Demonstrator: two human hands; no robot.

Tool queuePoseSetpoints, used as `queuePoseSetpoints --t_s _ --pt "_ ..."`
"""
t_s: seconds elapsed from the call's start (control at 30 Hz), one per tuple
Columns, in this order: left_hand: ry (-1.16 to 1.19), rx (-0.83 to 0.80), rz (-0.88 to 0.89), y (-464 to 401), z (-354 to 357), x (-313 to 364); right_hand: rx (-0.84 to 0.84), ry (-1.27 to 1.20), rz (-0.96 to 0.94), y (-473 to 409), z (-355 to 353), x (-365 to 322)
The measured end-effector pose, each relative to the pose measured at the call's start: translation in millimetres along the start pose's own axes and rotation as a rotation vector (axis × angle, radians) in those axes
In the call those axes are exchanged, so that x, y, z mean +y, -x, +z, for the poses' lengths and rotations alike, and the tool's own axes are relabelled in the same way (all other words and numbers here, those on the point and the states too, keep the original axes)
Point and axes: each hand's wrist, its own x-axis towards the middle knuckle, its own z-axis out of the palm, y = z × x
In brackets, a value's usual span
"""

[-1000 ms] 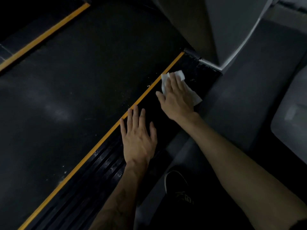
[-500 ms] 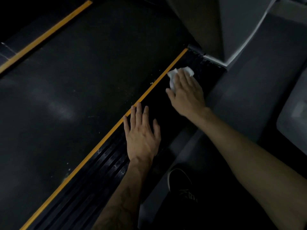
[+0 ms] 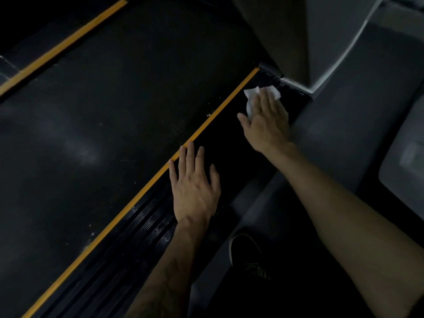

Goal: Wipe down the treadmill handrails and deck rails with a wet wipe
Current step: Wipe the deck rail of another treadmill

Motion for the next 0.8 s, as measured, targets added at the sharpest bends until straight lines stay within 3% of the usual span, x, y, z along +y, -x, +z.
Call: queuePoseSetpoints --t_s 0.17,0.33,0.5,0.7,0.8 --pt "-0.003 -0.02 0.008 0 -2 1 0.033 -0.006 -0.068 38 15 -13" --pt "-0.018 -0.047 0.032 -1 -4 1 -0.018 -0.019 0.011 -1 4 4" --pt "-0.028 -0.07 0.085 -2 -4 0 0.054 -0.051 -0.053 50 19 -8" --pt "-0.038 -0.07 0.107 -2 -1 0 -0.019 -0.064 0.065 8 5 10" --pt "-0.044 -0.069 0.097 -2 0 1 0.018 -0.063 0.03 37 8 3"
